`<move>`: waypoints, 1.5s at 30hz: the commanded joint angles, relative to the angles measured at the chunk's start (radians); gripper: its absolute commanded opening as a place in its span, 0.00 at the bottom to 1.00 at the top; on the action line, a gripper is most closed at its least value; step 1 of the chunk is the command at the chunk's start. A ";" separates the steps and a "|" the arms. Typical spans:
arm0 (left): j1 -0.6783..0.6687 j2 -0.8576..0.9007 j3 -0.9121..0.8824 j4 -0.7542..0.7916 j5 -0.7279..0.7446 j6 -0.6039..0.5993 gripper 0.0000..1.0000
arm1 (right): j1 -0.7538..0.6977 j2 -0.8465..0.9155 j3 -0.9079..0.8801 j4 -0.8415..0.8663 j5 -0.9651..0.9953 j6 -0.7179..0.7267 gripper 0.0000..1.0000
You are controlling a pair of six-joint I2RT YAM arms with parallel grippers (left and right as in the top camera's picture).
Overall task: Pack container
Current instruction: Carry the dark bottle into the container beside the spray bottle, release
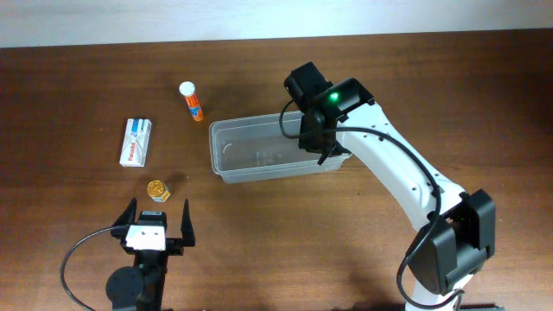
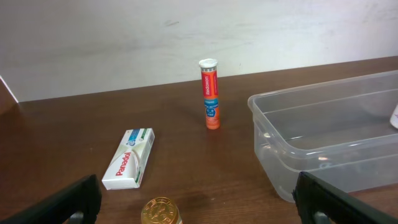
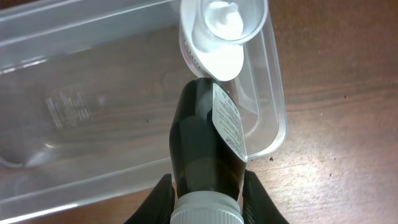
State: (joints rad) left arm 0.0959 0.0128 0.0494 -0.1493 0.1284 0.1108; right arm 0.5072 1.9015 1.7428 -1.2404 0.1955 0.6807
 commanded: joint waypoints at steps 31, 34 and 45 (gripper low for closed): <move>0.005 -0.007 -0.006 0.002 0.014 -0.005 0.99 | -0.039 0.035 -0.006 0.026 -0.027 0.278 0.26; 0.005 -0.007 -0.006 0.002 0.014 -0.005 0.99 | -0.049 0.055 -0.006 0.026 -0.028 0.278 0.25; 0.005 -0.007 -0.006 0.002 0.014 -0.005 0.99 | -0.052 0.123 -0.006 0.061 -0.027 0.278 0.25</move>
State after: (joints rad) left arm 0.0959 0.0128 0.0494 -0.1493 0.1284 0.1108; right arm 0.4576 2.0113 1.7424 -1.1862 0.1631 0.9440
